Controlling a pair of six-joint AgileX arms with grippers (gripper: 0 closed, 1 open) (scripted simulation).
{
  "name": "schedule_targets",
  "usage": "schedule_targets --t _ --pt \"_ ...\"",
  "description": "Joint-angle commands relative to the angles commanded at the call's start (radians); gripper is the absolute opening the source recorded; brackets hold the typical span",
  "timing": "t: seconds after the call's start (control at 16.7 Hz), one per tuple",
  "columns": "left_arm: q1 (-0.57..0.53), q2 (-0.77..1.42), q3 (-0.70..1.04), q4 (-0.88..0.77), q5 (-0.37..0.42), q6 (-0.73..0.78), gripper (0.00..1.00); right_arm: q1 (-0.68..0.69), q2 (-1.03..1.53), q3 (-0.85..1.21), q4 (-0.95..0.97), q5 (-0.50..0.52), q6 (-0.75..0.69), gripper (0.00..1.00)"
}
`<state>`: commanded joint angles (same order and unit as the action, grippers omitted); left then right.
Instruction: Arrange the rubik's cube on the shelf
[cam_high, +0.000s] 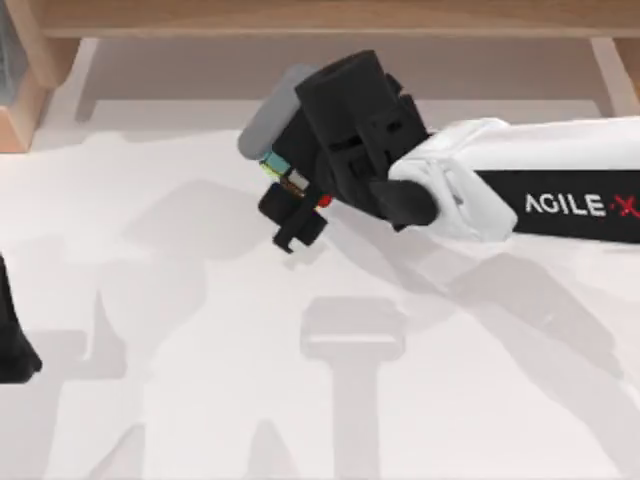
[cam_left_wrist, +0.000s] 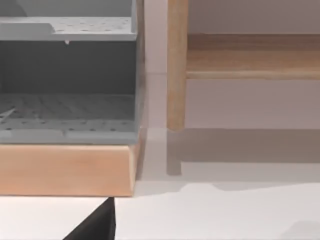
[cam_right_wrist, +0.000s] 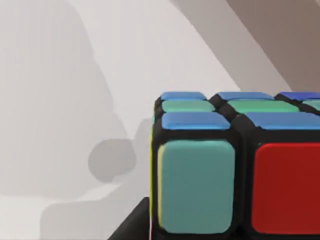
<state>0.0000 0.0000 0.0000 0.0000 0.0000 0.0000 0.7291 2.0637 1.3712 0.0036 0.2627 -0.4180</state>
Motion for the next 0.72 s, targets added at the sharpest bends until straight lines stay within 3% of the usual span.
schedule_targets --t 0.42,0.72 --pt "0.0 0.0 0.0 0.0 0.0 0.0 1.0 -0.013 0.047 -0.218 0.828 0.189 0.135 0.0" --pt "0.0 0.0 0.0 0.0 0.0 0.0 1.0 -0.105 0.057 -0.344 1.232 0.288 0.245 0.0"
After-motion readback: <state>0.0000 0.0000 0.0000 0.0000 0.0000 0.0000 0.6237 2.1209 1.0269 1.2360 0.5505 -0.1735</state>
